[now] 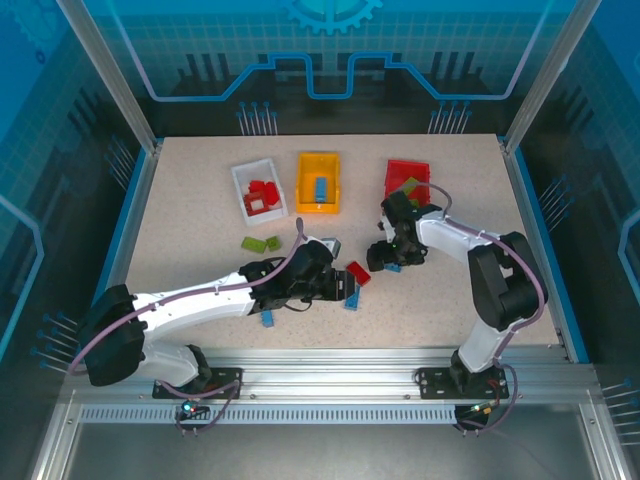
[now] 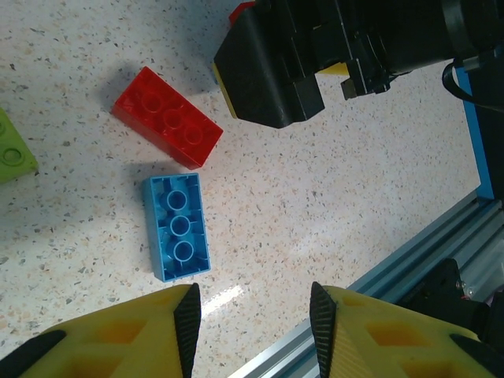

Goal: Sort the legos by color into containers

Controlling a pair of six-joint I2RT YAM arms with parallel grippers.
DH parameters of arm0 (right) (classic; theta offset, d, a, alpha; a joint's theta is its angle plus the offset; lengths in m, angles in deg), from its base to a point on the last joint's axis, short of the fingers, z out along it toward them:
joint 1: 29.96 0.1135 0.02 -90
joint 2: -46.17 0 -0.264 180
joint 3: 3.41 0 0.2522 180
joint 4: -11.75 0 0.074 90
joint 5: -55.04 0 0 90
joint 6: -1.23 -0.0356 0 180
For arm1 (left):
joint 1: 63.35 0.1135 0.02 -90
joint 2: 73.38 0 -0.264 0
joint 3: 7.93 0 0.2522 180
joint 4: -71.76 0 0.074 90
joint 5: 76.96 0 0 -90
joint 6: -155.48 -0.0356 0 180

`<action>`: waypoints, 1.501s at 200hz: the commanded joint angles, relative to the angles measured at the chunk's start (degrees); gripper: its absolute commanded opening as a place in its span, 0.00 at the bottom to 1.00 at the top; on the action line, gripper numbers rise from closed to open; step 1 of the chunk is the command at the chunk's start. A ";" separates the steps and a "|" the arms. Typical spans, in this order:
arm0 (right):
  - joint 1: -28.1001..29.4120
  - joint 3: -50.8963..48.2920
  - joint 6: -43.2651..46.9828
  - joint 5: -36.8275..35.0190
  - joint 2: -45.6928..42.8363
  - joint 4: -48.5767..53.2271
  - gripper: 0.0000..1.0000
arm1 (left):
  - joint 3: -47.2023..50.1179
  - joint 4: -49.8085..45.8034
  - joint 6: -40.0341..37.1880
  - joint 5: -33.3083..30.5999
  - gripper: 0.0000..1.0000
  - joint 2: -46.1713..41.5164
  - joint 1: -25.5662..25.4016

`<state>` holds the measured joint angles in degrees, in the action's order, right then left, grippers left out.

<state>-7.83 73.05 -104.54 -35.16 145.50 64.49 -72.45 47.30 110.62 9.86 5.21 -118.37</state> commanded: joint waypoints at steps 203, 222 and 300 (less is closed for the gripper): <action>4.24 3.93 -3.17 -2.87 5.18 -1.10 0.41 | -0.97 -2.29 0.12 -2.97 0.45 -2.51 -0.17; 4.95 4.55 -3.87 -4.10 5.27 -1.59 0.33 | -0.80 -3.03 0.21 -3.79 0.45 -3.19 -0.04; 16.12 10.48 -8.40 -12.49 -3.93 1.69 0.22 | -2.35 -14.65 -1.46 -3.72 0.45 -13.29 12.87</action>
<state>4.65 77.51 -110.44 -44.82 144.12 64.36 -72.56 39.72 110.54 6.78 -4.00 -110.87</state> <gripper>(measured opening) 0.257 0.445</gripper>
